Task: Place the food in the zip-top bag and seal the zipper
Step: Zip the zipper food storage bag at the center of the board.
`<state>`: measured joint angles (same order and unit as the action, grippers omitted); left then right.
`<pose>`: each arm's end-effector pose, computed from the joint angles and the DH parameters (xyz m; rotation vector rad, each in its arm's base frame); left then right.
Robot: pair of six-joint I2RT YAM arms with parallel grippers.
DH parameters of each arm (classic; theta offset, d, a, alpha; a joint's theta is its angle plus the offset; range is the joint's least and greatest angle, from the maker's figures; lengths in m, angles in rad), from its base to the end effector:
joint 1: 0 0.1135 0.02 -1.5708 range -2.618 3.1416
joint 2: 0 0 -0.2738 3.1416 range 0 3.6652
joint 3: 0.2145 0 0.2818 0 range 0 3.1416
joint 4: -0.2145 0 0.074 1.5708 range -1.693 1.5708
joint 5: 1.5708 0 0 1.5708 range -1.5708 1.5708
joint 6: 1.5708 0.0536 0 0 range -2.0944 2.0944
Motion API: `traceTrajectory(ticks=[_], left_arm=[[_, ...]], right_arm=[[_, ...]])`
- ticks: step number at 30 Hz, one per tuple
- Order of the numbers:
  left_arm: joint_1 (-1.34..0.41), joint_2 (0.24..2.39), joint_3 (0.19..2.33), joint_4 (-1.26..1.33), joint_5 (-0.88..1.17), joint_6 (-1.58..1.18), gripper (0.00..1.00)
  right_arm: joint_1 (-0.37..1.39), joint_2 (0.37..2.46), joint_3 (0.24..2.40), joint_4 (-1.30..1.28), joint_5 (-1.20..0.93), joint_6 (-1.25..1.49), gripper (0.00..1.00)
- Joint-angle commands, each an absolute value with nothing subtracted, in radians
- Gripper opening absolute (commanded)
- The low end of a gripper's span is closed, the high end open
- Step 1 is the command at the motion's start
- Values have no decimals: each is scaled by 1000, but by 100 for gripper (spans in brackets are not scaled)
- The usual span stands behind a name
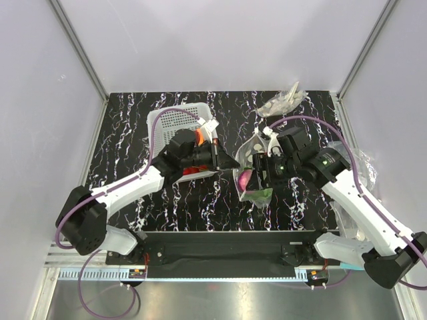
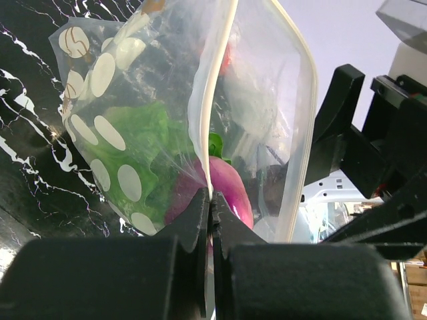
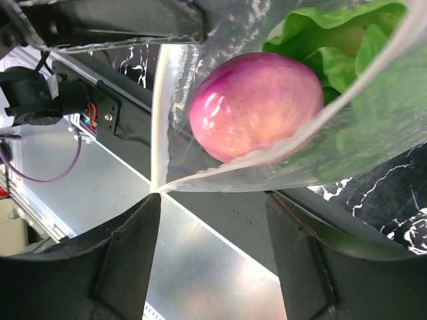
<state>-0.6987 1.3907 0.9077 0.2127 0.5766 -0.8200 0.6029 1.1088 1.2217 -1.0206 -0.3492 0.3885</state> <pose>0.2548 -0.2522 0.2764 0.3392 2.0859 -1.5229 0.1884 0.1520 0.3512 -0.4347 2.5658 0.8284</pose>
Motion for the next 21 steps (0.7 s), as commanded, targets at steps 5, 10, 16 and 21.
traceTrajectory(ticks=[5,10,16,21], left_arm=[[-692,1368,960,250,595,-808,0],[-692,1361,977,206,586,-775,0],[-692,1344,994,153,571,-739,0],[-692,1347,1011,135,571,-723,0]], right_arm=[[630,1114,1393,-1019,-284,296,40],[630,1210,1512,-968,-406,243,21],[684,1371,1612,-1055,-388,124,12],[776,1453,1609,-1112,-273,95,11]])
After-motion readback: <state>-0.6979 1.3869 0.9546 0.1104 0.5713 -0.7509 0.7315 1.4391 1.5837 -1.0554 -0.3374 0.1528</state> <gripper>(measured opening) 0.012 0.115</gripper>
